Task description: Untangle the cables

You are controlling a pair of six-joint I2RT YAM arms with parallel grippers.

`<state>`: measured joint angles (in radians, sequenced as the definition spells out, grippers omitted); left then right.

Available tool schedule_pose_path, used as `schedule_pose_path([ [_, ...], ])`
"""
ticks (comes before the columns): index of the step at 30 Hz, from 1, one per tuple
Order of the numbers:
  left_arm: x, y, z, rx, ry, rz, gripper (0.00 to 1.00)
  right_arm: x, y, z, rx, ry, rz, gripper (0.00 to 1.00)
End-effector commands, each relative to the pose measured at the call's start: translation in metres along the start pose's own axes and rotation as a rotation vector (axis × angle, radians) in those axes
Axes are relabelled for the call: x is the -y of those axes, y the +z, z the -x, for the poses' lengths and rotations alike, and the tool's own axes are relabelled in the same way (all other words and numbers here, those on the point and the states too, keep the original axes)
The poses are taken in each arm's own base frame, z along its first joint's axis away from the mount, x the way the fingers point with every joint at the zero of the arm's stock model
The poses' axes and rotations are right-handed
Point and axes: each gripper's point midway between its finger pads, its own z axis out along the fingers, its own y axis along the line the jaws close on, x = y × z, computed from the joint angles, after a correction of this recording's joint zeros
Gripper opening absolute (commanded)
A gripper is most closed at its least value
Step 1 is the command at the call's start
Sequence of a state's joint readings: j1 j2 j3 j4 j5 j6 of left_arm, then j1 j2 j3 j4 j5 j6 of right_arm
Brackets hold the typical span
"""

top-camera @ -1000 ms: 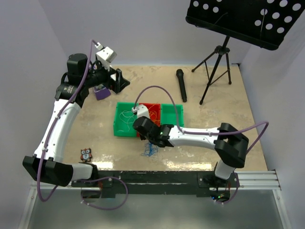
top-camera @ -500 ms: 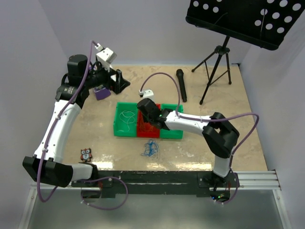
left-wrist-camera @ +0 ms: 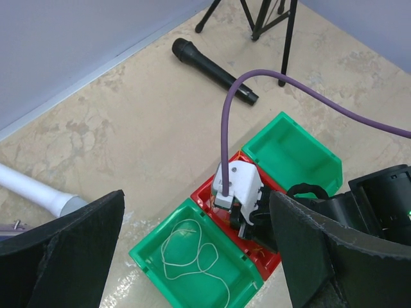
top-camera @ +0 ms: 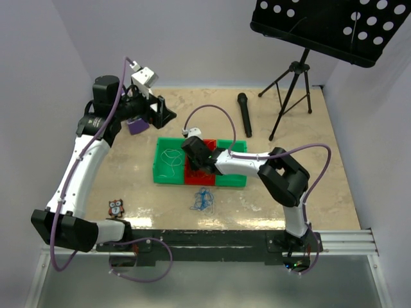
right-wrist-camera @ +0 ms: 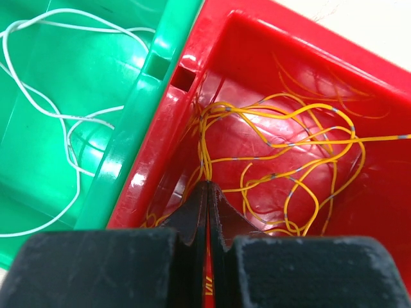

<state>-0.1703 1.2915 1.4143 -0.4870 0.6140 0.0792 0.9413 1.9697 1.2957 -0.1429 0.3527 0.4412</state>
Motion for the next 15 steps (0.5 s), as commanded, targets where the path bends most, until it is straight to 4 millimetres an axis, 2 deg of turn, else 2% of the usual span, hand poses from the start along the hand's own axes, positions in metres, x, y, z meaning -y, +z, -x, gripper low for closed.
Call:
schedule_pose_path([
  [1, 0.013, -0.008, 0.011, 0.052, 0.022, -0.054, 1.0, -0.01, -0.001, 0.011, 0.028, 0.047, 0.048, 0.0],
  [4, 0.015, -0.007, 0.0, 0.037, 0.01, -0.064, 1.0, -0.012, 0.002, 0.012, 0.022, 0.046, 0.043, 0.0],
  [6, 0.013, -0.006, -0.009, 0.024, 0.002, -0.05, 1.0, -0.014, 0.003, 0.014, 0.02, 0.054, 0.044, 0.1],
  [7, 0.012, -0.007, -0.01, 0.028, 0.005, -0.04, 1.0, -0.015, 0.001, 0.017, 0.023, 0.061, 0.05, 0.18],
  [10, 0.011, -0.01, -0.012, 0.034, 0.011, -0.018, 1.0, -0.016, -0.008, 0.032, 0.054, 0.085, 0.061, 0.34],
  [12, 0.01, -0.012, -0.011, 0.035, 0.022, -0.006, 1.0, -0.018, -0.017, 0.042, 0.067, 0.096, 0.076, 0.41],
  [15, 0.008, -0.013, -0.01, 0.027, 0.024, 0.002, 1.0, -0.022, -0.032, 0.054, 0.087, 0.11, 0.106, 0.42],
])
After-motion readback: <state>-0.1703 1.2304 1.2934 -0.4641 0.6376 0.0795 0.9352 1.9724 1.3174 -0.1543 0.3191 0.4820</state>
